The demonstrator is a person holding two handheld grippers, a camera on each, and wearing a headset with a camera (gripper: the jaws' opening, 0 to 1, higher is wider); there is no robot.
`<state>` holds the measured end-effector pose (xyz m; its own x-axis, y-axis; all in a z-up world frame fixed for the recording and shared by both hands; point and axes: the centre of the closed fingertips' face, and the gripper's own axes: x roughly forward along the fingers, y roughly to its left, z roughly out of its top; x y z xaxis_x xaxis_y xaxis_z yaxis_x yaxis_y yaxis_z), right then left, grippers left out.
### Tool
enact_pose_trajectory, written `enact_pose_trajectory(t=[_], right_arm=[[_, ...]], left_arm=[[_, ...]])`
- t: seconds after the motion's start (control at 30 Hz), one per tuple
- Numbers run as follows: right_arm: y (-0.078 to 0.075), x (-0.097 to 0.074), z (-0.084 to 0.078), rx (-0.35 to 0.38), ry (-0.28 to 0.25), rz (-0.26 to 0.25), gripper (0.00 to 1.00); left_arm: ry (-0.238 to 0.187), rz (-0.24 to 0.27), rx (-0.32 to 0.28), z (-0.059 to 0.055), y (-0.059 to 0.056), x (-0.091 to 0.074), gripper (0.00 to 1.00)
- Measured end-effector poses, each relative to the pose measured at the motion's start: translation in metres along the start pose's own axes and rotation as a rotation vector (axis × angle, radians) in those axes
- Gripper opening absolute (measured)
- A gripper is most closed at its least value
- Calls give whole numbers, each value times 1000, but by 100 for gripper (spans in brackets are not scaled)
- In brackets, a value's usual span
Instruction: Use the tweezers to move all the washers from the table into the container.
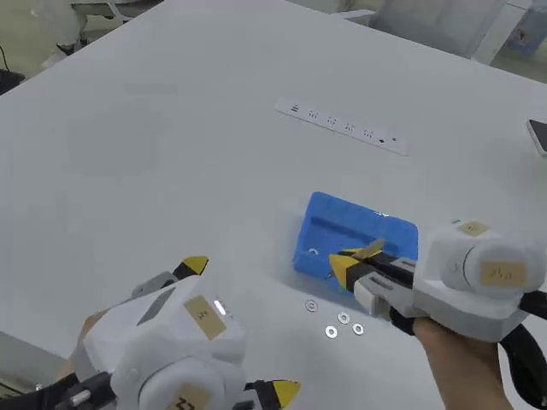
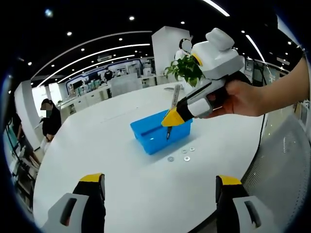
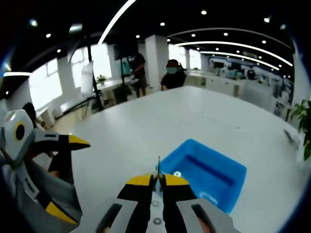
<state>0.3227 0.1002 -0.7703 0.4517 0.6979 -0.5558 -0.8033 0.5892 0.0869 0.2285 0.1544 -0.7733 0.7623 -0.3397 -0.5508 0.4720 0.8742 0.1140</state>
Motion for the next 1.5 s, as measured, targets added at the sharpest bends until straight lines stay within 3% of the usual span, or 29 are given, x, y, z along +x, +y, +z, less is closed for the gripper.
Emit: enact_pose_trajectory(t=[0.2,0.47,0.87,1.2,1.33,1.5], right_arm=[[-3,15,-25,18,56,2,4],[-7,27,-38,30,98,5,4],[-8,31,-40,24,107,-2,4],[-2,31,-44,-83,108,-25,2],[-7,32,-44,-47,125,-16,2],[-6,30,-45,-54,148,4,2]], left_arm=[[5,2,0,-1,1,0,96],[11,4,5,-2,1,1,96],[30,-2,7,-5,0,2,96],[32,4,19,-5,0,1,95],[27,3,18,-4,0,1,95],[18,0,19,-3,-1,0,95]])
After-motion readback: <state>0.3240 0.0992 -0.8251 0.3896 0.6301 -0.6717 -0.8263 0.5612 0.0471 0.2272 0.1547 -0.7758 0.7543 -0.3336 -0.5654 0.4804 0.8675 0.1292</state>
